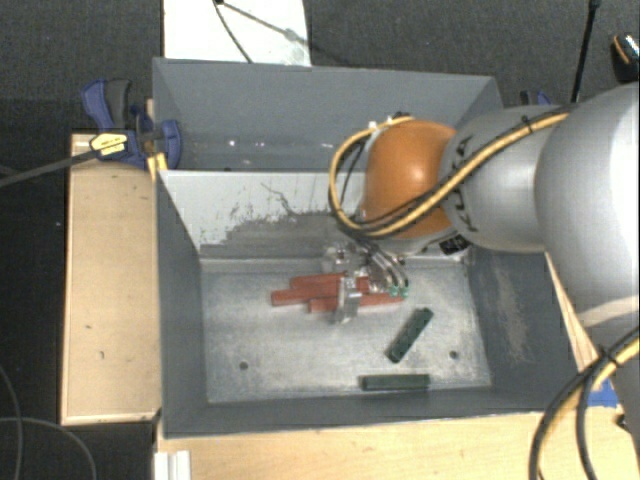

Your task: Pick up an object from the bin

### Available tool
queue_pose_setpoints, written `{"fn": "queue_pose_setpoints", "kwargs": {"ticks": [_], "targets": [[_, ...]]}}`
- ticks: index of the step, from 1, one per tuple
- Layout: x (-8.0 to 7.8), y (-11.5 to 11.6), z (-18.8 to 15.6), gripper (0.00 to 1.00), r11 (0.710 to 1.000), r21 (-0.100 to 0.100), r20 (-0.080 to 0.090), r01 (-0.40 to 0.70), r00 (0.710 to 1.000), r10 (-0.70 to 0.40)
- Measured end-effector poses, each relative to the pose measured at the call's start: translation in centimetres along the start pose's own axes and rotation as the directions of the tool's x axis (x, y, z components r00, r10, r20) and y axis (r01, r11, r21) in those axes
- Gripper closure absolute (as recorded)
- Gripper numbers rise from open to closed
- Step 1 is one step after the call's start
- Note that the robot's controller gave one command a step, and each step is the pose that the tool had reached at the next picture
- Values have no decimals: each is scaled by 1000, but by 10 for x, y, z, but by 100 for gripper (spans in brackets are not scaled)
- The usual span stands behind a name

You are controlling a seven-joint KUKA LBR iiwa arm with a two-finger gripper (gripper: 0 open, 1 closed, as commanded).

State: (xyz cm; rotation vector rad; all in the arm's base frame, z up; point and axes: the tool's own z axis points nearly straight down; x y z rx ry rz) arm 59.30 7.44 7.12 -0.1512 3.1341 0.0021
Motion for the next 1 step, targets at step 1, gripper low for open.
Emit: {"fn": "queue_pose_setpoints", "kwargs": {"ticks": [1], "targets": [[68,-82,-149,100,959,4,3,285,959,-285]]}}
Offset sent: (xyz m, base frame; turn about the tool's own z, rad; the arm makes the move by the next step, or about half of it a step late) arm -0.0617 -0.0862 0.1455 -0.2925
